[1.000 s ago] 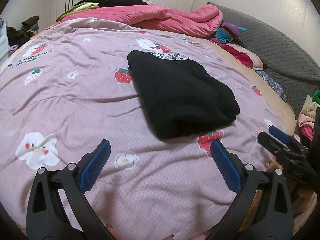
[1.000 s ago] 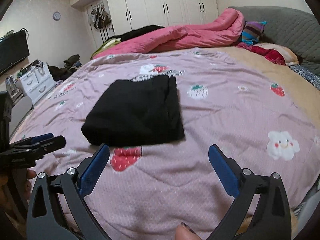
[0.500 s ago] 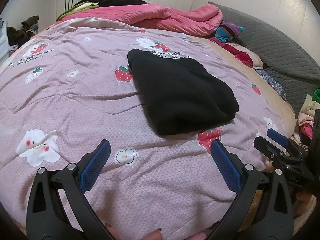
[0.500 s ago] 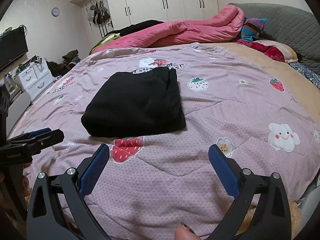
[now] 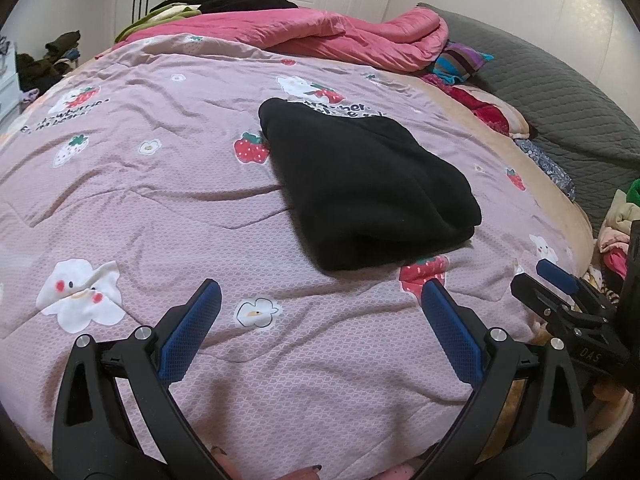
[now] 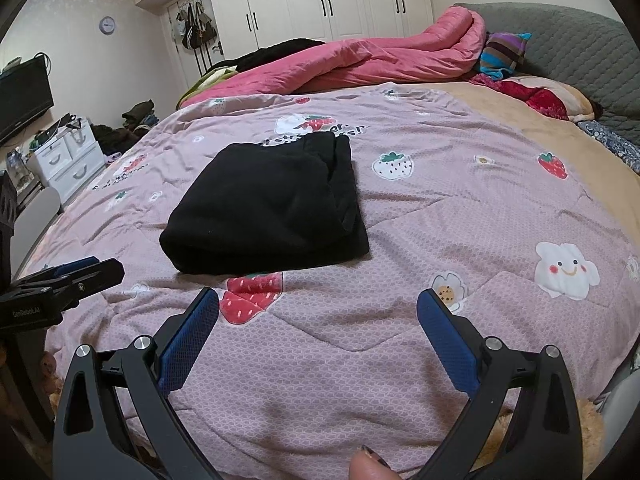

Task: Fold small clothes

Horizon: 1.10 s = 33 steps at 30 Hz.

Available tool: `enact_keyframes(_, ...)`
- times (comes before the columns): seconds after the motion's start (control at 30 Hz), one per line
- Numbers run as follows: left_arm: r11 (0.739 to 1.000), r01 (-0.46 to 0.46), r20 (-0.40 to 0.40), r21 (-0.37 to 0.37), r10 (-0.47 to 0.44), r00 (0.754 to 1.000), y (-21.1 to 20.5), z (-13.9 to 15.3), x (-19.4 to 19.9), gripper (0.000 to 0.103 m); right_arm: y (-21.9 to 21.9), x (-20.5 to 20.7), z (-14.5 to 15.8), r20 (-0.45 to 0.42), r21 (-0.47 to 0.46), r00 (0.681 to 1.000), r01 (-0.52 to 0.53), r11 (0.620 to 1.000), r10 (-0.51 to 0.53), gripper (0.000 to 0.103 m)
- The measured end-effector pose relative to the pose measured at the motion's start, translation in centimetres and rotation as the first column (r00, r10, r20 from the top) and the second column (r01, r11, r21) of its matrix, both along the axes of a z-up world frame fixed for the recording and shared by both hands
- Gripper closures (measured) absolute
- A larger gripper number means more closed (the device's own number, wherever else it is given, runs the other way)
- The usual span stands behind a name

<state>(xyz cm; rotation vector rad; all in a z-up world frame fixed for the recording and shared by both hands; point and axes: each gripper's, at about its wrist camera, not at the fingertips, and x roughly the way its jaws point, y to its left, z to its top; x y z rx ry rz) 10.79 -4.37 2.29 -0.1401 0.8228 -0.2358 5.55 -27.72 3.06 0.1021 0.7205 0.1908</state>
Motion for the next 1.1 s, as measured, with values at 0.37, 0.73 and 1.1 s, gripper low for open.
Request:
enact_keyframes(0.37,1.0,-0.008,-0.007,0.007,0.008,1.0,0.2,-0.1,0.1,0.009,0.0,-0.1,0.1,0.0,-0.004,1.0,0.005,1.0,-0.005,0.004)
enact_keyframes(0.73,1.0,-0.002,-0.01,0.021,0.002,1.0,0.1,-0.2,0.1,0.009,-0.2,-0.1,0.0,-0.01,-0.003,1.0,0.015,1.0,-0.015,0.004)
enact_keyframes(1.1,0.998,-0.065,-0.048,0.026,0.066,0.997,2.8,-0.1,0.0,0.009,-5.0,-1.9,1.0,-0.021,0.004,0.976,0.219,0.976,-0.219,0.004)
